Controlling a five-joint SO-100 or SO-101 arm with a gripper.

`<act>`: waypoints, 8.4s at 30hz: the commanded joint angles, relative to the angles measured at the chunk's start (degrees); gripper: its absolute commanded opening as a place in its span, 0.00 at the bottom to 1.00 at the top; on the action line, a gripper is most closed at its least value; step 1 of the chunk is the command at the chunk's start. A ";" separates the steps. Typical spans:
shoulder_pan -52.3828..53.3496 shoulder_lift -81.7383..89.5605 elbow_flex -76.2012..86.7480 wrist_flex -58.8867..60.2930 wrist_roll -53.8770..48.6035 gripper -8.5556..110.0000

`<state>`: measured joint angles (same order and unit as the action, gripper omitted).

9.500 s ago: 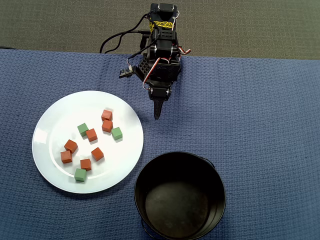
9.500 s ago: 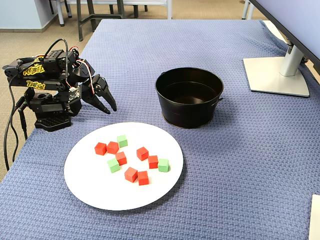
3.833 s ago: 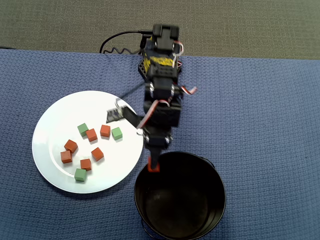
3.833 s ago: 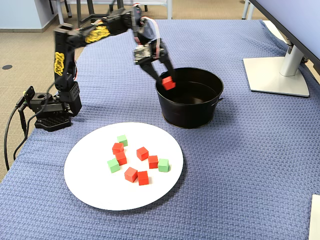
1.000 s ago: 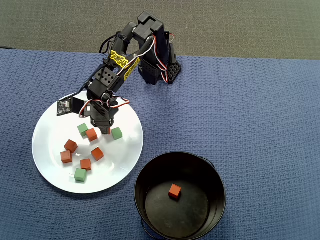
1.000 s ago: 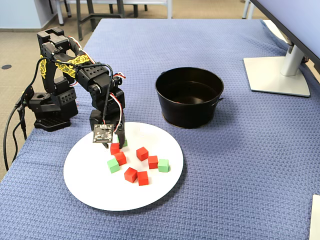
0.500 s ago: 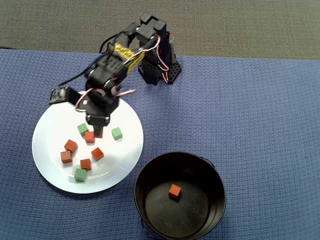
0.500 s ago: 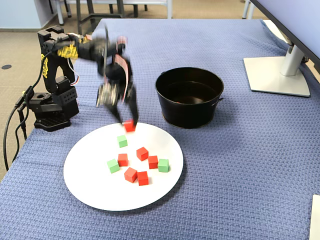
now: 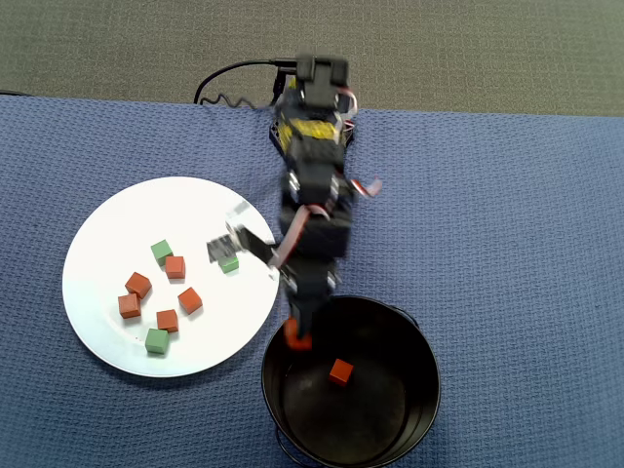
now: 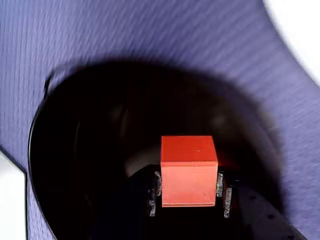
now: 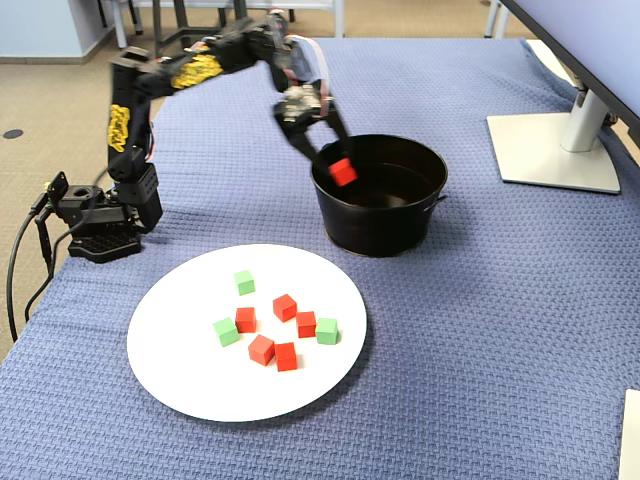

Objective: Pick up the red cubes from the white plate and place them in the black recipient

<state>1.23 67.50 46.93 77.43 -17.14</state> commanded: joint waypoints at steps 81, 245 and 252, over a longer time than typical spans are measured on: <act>39.90 -7.91 19.86 -4.31 -22.94 0.19; 25.75 11.07 7.73 0.53 -13.36 0.20; 31.82 0.35 5.27 1.41 -14.68 0.18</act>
<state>31.03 69.52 55.11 78.31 -29.79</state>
